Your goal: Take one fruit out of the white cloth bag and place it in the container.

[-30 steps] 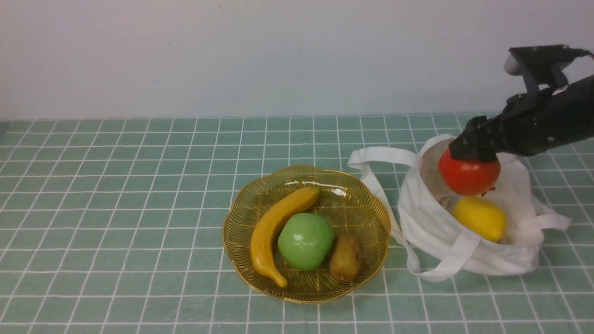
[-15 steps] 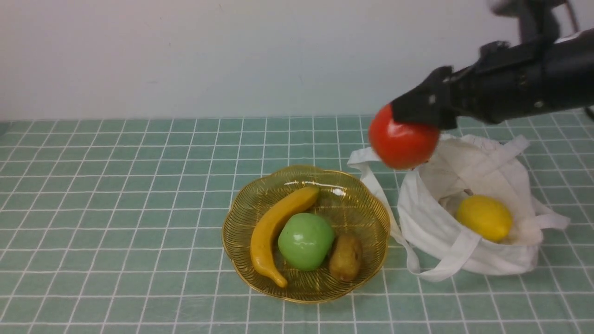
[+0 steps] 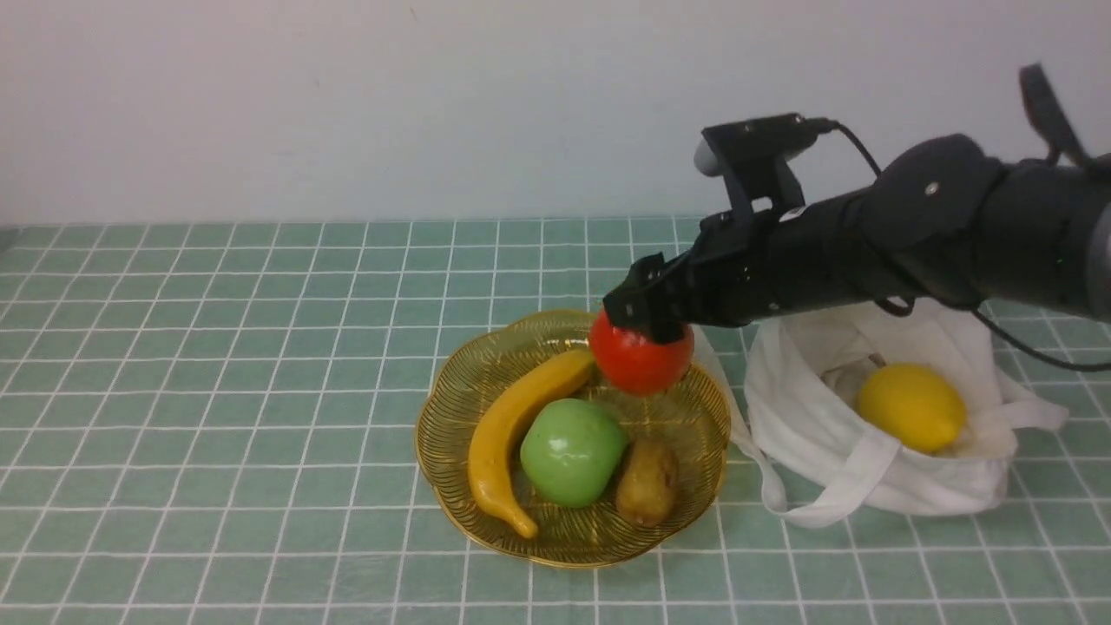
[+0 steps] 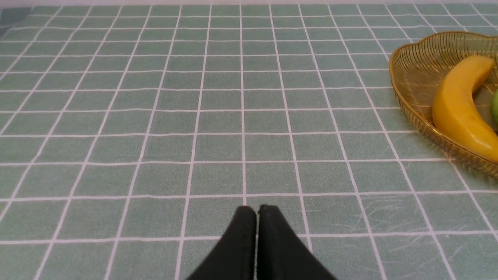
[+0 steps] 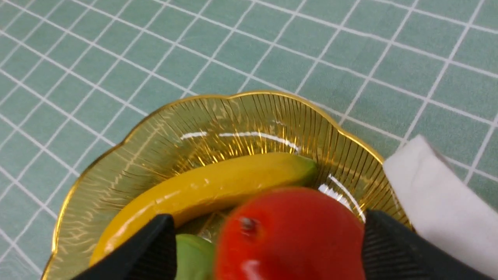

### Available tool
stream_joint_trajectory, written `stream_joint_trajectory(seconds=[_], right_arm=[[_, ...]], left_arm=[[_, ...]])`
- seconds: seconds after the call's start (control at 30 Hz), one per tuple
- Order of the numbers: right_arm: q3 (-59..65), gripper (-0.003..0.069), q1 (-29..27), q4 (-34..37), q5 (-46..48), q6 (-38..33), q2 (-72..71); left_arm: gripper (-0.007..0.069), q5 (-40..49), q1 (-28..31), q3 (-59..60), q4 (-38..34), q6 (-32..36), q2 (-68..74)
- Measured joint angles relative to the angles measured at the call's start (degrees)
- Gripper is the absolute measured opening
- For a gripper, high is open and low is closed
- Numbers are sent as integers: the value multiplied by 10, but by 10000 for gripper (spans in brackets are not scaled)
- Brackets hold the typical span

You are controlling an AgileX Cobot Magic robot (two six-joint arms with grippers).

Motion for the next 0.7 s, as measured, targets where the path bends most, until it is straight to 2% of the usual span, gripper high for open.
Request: stream_joint_trajectory(seconds=[0.13,0.3,0.37,0.5,0.7], right_arm=[[0,682,0,-1,31,2,4],[-24,689,0,-23,89,3,-13],[-48,667,0,-35,132,13,-29],[-104,551,1,-86,226,63,-73],[-186,277,1,-183,395,211,-131]], left_arm=[[-8,0,0,0,0,0,0],[-8,0,0,0,0,0,0],[-8,0,0,0,0,0,0],[-8,0,0,0,0,0,0],[-8,0,0,0,0,0,0]])
